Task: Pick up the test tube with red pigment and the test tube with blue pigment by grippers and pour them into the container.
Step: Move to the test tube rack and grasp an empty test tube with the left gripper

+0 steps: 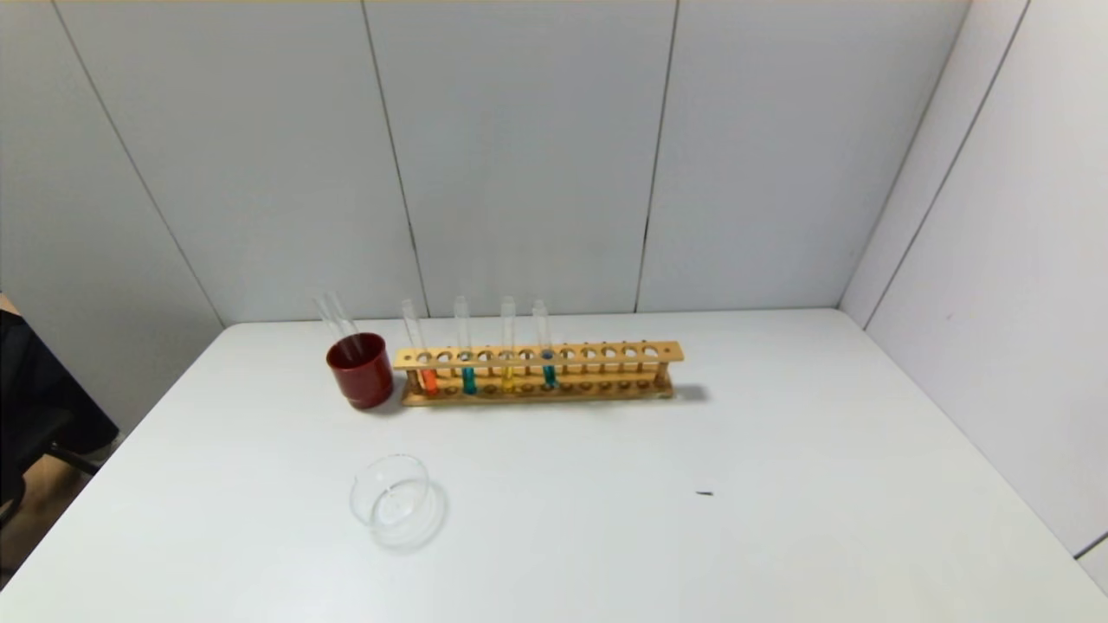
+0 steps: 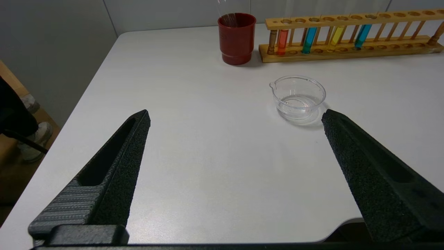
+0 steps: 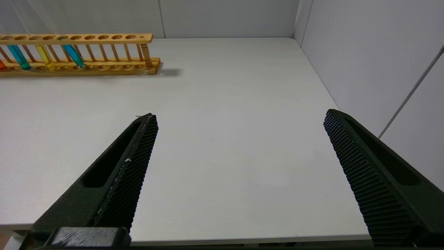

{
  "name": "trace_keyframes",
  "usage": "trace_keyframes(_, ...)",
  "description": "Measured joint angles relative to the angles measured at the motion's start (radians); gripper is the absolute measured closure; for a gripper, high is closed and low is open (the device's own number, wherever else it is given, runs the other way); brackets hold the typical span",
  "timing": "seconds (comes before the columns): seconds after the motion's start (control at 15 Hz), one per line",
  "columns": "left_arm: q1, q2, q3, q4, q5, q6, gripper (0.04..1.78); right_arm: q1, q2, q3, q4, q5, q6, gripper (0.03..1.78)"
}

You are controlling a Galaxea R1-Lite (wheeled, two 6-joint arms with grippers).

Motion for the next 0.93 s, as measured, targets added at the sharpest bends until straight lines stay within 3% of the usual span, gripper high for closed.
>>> trace_keyframes(0.8,0.0,0.0,0.0,-0.008,-0.003,0.028,0.08,0.0,0.0,0.0,0.0,0.0,-0.001,0.06)
trace_keyframes(0.93,0.0,0.003,-0.031,-0.02,-0.051,0.047,0.08,0.0,0.0,0.0,0.0,0.0,0.0,0.06)
